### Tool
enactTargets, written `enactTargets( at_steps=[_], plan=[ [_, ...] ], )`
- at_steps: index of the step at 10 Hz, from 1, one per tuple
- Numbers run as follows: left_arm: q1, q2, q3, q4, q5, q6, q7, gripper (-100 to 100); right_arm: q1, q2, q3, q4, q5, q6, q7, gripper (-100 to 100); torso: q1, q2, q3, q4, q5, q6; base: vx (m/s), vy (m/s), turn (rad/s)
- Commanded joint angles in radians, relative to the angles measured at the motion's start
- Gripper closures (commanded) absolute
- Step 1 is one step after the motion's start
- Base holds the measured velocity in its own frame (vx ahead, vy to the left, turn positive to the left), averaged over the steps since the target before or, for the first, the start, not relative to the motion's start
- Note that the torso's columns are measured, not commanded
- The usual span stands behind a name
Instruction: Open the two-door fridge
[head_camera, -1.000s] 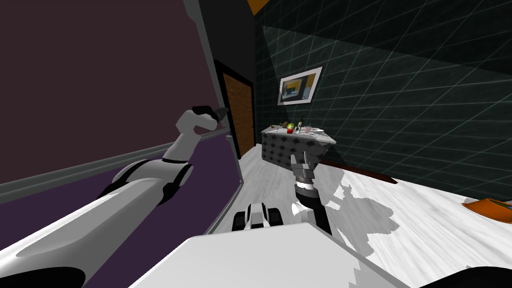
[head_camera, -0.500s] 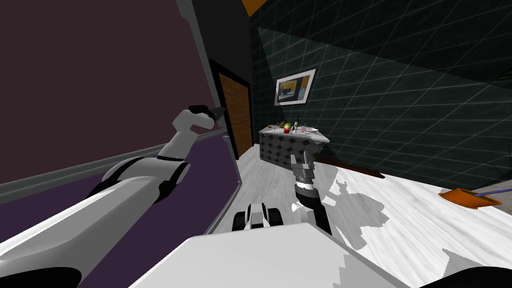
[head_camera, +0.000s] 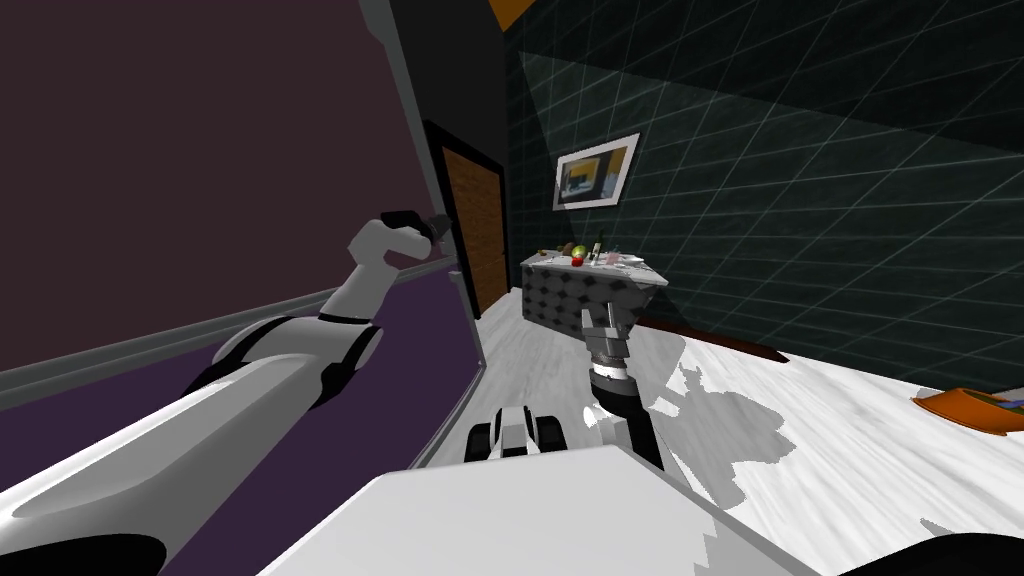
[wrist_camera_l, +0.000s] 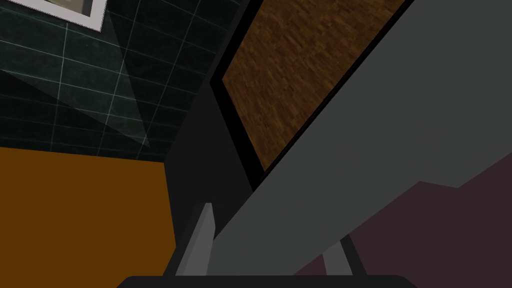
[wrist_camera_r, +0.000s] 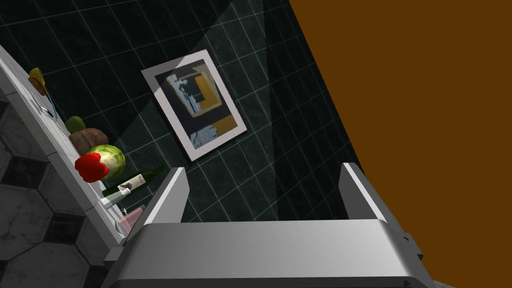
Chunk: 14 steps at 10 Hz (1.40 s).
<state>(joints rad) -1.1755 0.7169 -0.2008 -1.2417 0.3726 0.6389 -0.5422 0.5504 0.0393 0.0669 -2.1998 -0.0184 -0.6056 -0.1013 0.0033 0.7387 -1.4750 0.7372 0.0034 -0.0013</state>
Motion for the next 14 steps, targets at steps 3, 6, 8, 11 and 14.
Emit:
enactTargets(
  at_steps=[3,6,8,11,14],
  plan=[
    [0.037,-0.032,0.016,-0.101,-0.034,0.057,0.030,100,0.000,0.000,0.000,0.000,0.000,0.000,0.000,0,0.001,0.000,0.000,-0.001,0.001,-0.001,0.014,0.009,0.058],
    [0.039,-0.043,0.019,-0.132,-0.046,0.068,0.032,100,0.000,0.000,0.000,0.000,0.000,0.000,0.000,0,0.004,0.001,0.001,-0.001,0.002,-0.003,0.014,0.007,0.045],
    [0.029,-0.062,0.000,-0.168,-0.014,0.082,0.032,100,-0.001,0.000,0.000,0.000,0.000,0.000,0.000,0,-0.001,0.005,0.003,0.000,-0.001,0.003,-0.171,0.021,-0.092],
    [0.015,-0.088,-0.027,-0.218,0.033,0.099,0.032,100,-0.001,0.000,0.000,0.000,0.000,0.000,0.000,0,-0.002,0.005,0.003,0.001,-0.001,-0.001,-0.233,0.001,-0.078],
    [0.000,-0.115,-0.053,-0.268,0.081,0.116,0.031,100,-0.001,0.000,0.000,0.000,0.000,0.000,0.000,0,-0.002,0.004,0.002,0.003,-0.002,0.000,-0.243,0.005,-0.075]
  ],
)
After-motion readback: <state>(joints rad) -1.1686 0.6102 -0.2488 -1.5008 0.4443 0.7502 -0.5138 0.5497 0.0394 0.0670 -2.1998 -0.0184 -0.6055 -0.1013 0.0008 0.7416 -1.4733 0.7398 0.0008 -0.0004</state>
